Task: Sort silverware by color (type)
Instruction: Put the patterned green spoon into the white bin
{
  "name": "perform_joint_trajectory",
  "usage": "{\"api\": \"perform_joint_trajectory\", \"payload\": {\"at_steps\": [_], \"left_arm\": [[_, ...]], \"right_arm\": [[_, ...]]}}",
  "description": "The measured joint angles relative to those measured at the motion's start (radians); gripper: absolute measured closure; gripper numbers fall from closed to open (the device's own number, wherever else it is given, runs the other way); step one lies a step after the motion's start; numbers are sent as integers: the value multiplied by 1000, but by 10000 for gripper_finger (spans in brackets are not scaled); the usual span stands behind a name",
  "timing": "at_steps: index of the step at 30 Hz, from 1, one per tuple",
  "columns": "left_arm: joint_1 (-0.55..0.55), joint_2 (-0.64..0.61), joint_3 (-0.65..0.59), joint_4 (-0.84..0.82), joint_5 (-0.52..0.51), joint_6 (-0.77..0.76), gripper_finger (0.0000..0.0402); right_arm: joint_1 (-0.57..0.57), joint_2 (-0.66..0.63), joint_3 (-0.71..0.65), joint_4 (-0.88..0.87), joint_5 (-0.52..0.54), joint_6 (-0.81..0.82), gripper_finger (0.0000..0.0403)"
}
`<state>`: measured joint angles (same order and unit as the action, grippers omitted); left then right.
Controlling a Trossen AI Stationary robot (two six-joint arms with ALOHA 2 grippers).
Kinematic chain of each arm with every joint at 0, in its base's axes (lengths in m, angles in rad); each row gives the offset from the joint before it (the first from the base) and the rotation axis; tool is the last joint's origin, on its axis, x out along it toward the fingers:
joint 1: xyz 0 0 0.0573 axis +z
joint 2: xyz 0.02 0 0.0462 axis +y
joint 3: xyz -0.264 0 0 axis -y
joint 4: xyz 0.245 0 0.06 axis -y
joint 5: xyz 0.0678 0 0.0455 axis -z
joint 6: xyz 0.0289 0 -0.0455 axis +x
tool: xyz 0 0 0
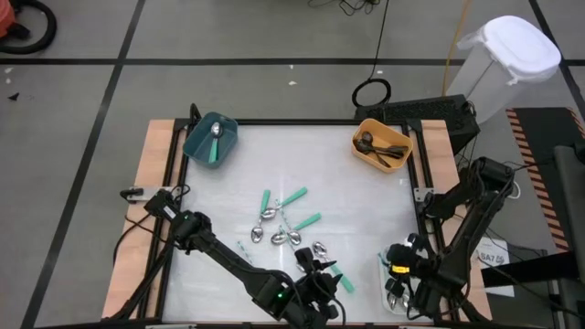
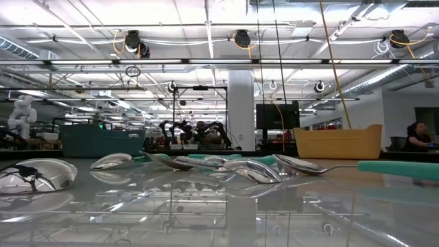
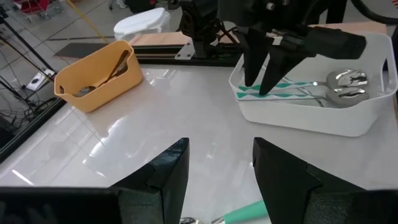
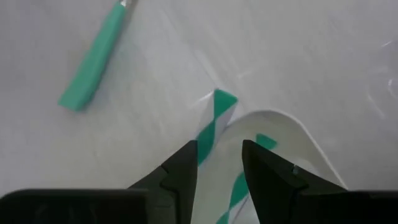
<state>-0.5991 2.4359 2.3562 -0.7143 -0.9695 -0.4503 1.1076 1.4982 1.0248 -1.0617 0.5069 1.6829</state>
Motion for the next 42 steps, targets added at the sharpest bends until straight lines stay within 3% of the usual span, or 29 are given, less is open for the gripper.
{"api": "perform_joint_trajectory", "payload": {"at_steps": [21,31,42], "left_arm": [[12,0,0,5,0,1,225],[11,0,0,7,0,4,225],[11,0,0,7,0,4,225]], "right_arm": [[-14,54,0,47,20,-18,281],[-14,54,0,16,11,-19,367],[-5,22,15,-8,11,6,364]]}}
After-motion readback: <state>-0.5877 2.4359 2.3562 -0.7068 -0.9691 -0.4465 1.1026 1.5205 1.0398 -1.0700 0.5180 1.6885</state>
